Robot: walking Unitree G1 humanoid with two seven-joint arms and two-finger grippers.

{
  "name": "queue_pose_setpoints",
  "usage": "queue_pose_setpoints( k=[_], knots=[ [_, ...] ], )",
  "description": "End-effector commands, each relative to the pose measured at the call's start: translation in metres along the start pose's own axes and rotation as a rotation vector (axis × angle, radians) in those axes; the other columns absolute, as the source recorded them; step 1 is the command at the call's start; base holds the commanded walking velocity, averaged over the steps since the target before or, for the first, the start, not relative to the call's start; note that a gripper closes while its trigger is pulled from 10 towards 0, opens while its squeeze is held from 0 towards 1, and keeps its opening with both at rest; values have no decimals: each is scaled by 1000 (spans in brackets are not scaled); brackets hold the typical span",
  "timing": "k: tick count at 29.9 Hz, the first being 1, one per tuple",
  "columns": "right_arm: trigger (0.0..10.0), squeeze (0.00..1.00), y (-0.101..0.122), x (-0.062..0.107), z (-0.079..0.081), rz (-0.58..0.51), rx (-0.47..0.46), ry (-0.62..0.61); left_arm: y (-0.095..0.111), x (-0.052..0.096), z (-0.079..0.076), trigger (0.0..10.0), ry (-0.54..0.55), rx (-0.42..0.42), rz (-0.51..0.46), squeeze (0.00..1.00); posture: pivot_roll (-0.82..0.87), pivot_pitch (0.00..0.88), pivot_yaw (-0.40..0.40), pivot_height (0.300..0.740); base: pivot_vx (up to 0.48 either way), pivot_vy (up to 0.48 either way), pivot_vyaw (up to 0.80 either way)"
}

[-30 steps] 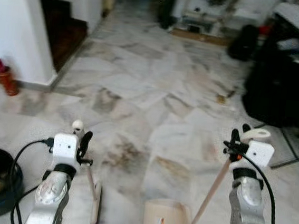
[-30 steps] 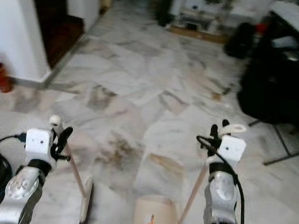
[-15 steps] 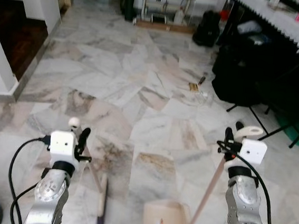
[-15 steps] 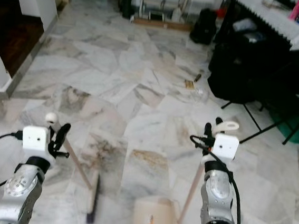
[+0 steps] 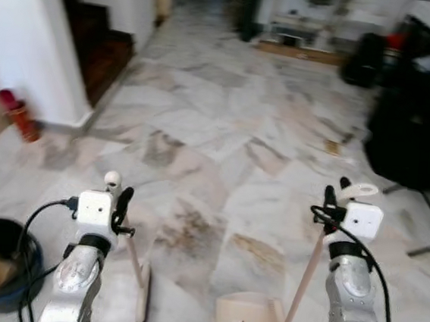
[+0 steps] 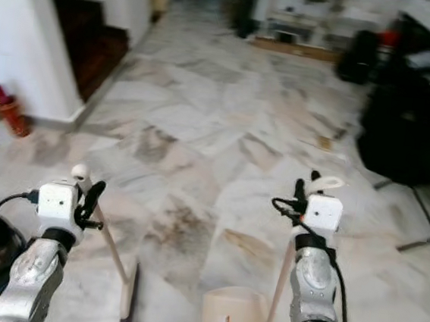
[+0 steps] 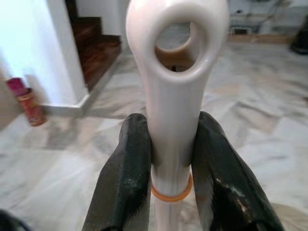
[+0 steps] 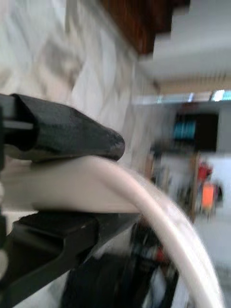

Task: Sweep floor

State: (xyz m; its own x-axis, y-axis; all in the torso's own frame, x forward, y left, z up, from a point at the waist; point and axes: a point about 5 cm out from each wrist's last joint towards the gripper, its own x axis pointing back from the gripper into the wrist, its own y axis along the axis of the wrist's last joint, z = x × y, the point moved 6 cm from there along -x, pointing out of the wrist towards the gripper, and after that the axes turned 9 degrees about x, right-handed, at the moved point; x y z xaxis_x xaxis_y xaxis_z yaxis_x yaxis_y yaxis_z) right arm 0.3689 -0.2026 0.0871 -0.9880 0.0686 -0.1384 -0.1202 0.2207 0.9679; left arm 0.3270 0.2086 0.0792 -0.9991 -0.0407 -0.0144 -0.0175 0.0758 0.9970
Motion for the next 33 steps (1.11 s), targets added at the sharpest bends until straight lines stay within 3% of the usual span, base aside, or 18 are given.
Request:
queue_pose_setpoints(
  k=[1, 19, 33],
  knots=[
    [10000, 0, 5, -1, -18, -23, 0, -53, 11, -6, -13, 10000, -40, -14, -46, 0, 60, 0, -40, 740, 289, 0, 0],
    [10000, 0, 4, 0, -16, -26, -9, -57, 14, -8, -17, 10000, -60, -20, -53, 0, 61, 0, -32, 740, 289, 0, 0],
    [10000, 0, 7, -2, -28, -30, -1, -81, 13, -8, -15, 10000, -36, -12, -54, 0, 64, 0, -50, 740, 297, 0, 0]
  ],
)
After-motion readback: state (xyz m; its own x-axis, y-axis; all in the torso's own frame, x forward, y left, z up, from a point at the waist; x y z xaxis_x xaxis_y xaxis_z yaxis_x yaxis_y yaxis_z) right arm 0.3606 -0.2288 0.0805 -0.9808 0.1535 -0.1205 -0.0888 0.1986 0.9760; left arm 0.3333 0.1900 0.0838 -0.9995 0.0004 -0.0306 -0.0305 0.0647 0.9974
